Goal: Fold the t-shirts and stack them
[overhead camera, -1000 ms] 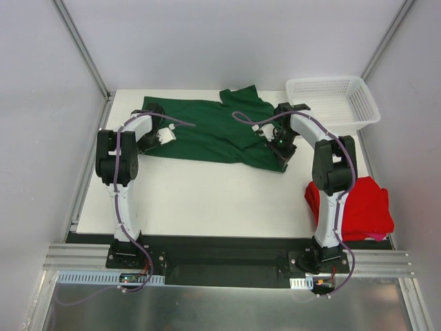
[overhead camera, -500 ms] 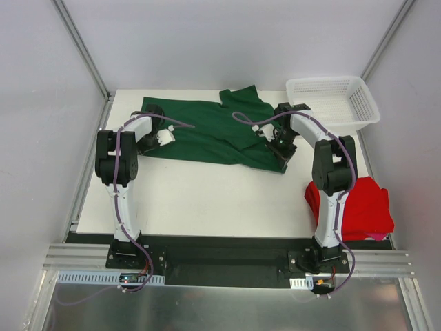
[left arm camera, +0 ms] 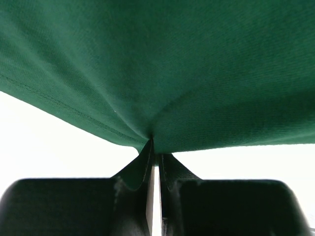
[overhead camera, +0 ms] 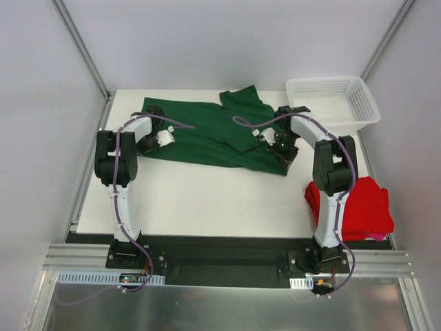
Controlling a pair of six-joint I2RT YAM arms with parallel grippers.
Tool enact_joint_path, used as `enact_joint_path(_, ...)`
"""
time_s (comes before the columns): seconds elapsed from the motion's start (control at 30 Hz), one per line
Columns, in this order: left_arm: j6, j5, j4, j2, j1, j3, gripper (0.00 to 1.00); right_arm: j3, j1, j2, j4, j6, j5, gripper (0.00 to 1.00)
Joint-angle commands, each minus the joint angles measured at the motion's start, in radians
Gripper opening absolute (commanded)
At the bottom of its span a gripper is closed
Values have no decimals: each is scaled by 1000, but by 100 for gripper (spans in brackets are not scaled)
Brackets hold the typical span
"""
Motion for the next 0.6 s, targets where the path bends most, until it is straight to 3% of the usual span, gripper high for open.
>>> enact_joint_path(0.0, -17, 1, -76, -80, -2, -68, 0, -12, -14, -65, -49, -31, 42, 1)
enact_joint_path(0.27, -54, 54, -200, -207, -47, -197, 0, -6, -15, -57, -46, -34, 62, 1)
enact_joint_path(0.57, -60, 54, -231, -253, -53, -217, 0, -108, -5, -129, -77, -49, 49, 1)
